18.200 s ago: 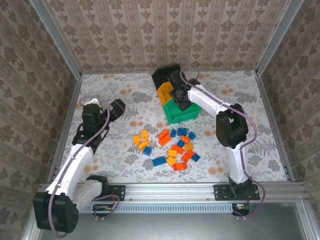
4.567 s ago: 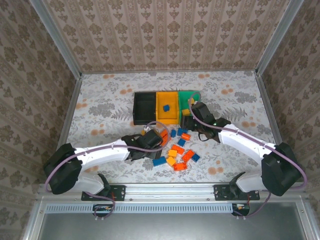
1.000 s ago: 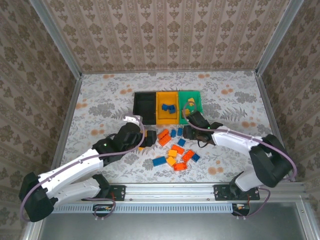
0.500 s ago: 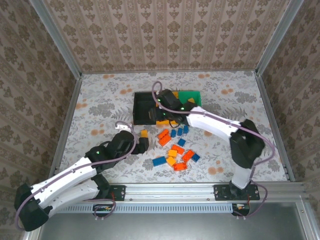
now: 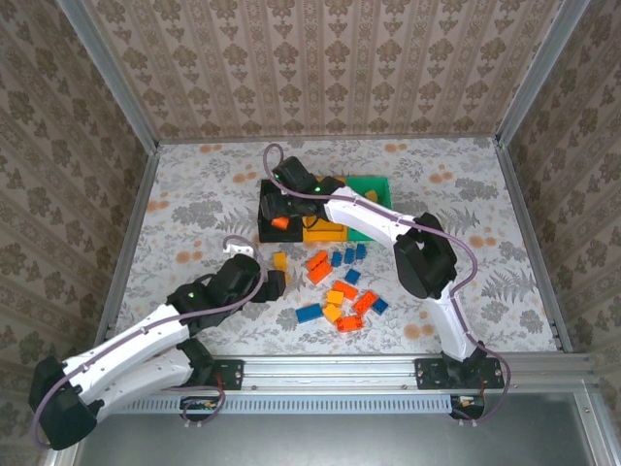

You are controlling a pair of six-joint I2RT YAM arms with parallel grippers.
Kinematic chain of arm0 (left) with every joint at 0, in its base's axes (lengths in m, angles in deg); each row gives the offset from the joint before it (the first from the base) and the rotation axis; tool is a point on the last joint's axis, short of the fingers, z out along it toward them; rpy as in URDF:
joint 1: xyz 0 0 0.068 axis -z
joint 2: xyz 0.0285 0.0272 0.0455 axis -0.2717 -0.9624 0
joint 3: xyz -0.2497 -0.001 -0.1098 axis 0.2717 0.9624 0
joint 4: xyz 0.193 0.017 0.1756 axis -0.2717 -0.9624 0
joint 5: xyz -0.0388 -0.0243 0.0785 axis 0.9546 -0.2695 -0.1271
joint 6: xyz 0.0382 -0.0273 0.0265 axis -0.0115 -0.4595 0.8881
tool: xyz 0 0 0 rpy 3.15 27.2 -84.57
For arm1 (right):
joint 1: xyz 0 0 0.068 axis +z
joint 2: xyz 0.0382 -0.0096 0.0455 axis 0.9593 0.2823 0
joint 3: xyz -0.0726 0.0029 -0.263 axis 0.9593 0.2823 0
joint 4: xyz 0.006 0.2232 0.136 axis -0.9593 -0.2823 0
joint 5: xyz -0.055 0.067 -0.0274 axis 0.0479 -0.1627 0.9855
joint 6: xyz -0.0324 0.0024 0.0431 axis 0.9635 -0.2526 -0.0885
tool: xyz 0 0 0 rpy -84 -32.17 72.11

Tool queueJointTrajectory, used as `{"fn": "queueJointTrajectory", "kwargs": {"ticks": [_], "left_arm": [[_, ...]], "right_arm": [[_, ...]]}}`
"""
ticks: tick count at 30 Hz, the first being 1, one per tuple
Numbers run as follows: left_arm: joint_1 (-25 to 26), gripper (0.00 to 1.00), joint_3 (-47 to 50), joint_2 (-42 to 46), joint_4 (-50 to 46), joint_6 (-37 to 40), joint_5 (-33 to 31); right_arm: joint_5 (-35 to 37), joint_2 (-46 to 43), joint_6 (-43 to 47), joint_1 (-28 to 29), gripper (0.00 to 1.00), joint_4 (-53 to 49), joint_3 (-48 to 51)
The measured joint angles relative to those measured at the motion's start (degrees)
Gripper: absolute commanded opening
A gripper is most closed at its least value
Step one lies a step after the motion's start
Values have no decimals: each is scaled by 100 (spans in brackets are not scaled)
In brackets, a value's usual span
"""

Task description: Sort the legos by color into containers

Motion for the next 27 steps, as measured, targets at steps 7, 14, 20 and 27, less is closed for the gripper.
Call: {"fn": "queueJointTrajectory", "kwargs": {"ticks": [7,14,20,27], "left_arm": [[-55,97,-83,-1200,299,258,223],[-103,87,-525,-2575,638,603,260],[-118,66,-811,-3300,879,855,179],[-26,42,-833,-3554,887,905,92]], "right_arm": [[118,-629,-52,-15,73,146,850],[227,-2090,-251,-109,73,599,2430],[295,-2837,-376,-192,74,905,3191],[321,-3324,-481,-396,74,1012,3724]]}}
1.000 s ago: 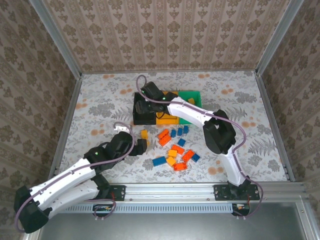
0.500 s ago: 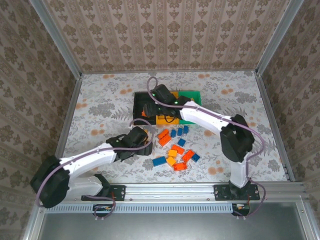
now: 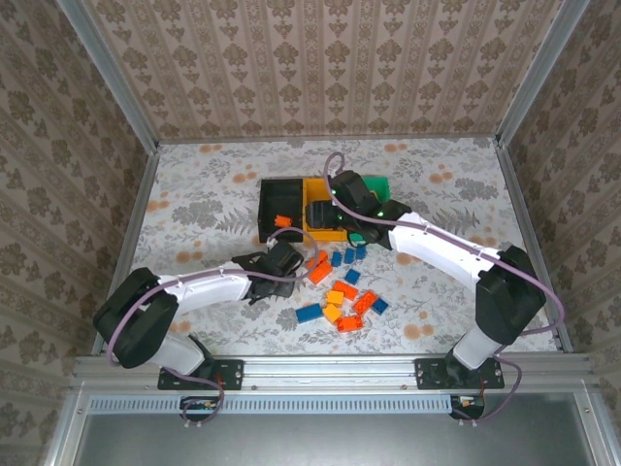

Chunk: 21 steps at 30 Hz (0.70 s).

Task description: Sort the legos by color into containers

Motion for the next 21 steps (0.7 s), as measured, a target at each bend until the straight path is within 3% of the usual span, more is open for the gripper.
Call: {"fn": "queueJointTrajectory", "kwargs": {"ticks": [3,8,15,21], "left_arm": [[118,30,0,0,-31,-15,-33],[308,19,-59,22,-197,-81,-127],[555,17,-748,308,-551,-74,-66],[553,17,-2332,-278,-374,251,136]], "right_arm": [[26,-203,-46,-144,74,39,192],[127,-599,-162,-372,74,122,588],[289,-1528,-380,-758,74,199,1582],[457,-2236,-570,-1117,74,144,2465]]}}
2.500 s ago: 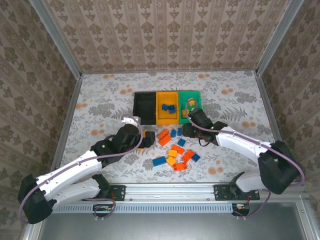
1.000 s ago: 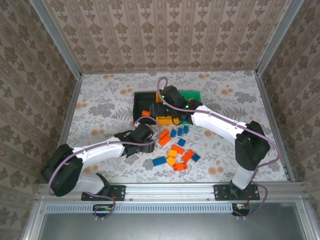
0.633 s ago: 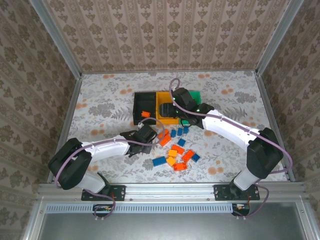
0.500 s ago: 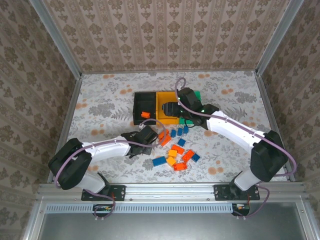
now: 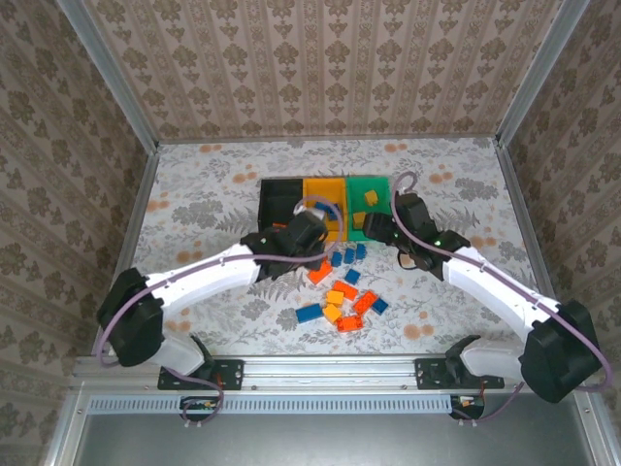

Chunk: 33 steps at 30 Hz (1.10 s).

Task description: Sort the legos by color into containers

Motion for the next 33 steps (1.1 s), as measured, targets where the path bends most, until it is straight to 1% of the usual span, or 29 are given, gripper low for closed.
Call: {"fn": "queueJointTrajectory", "kwargs": {"ticks": [7,13,14,16,19,21,23,26,28,31,32,33], "left_arm": [[-149,17,-1976,-1805,433,474,409],[-358,20,-3292,-3123,479,684,632],[-398,22,-3493,-3320,476,684,678],[-442,30,-3812,-3617,439,686,748],[-496,47,-4192,-3930,337,704,831],[-496,58,-4306,-3987,258,699,885],[-472,66,-4321,-3960,254,678,903],[-402,78,-4024,-3698,398,660,903],[-350,84,-3576,-3311,540,612,903],[-273,93,-2651,-2422,839,507,916],[-256,100,-2371,-2122,942,468,922],[-229,100,-2076,-1790,1064,422,918]], "right_arm": [[138,-411,-131,-151,74,-214,603],[168,-706,-166,-166,74,-293,813],[168,-745,-166,-168,74,-313,841],[168,-811,-164,-177,74,-348,876],[166,-874,-162,-177,74,-367,890],[160,-898,-157,-177,75,-389,890],[136,-907,-140,-177,75,-435,892],[61,-907,-107,-177,74,-468,925],[-48,-901,-57,-177,73,-463,962],[-278,-782,31,-173,73,-448,988],[-374,-695,61,-140,73,-444,988],[-452,-595,109,-94,73,-437,988]]}}
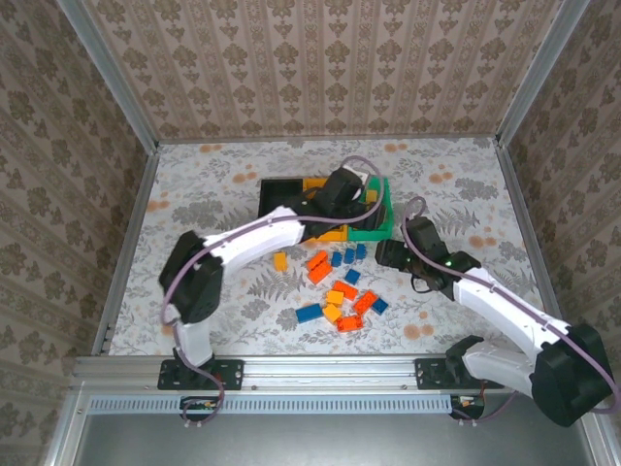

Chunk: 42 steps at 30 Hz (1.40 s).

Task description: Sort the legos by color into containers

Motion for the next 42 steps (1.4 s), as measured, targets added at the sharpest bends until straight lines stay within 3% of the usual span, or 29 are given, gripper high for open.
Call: {"fn": "queueJointTrajectory", "kwargs": {"ticks": [5,14,22,31,39,42], "left_arm": [[195,100,1314,1412,393,-157,-160],[601,100,3838,3600,297,-787,-1047],[601,100,4992,5101,-280,-1425,-1711],[595,100,5206,5473,-599,-1692,-2083],[592,100,5226,5473,-601,-1705,-2118],[588,100,5239,5473,-610,-1705,-2133]], "right_arm": [[-247,614,208,494,75,74,-2],[-155,1829,208,1239,77,321,-374],[181,2632,177,1460,75,466,-839],[691,3036,105,1491,64,315,-1029],[879,3045,-17,1491,42,289,-1021],[876,2927,-13,1491,39,295,-951]]}}
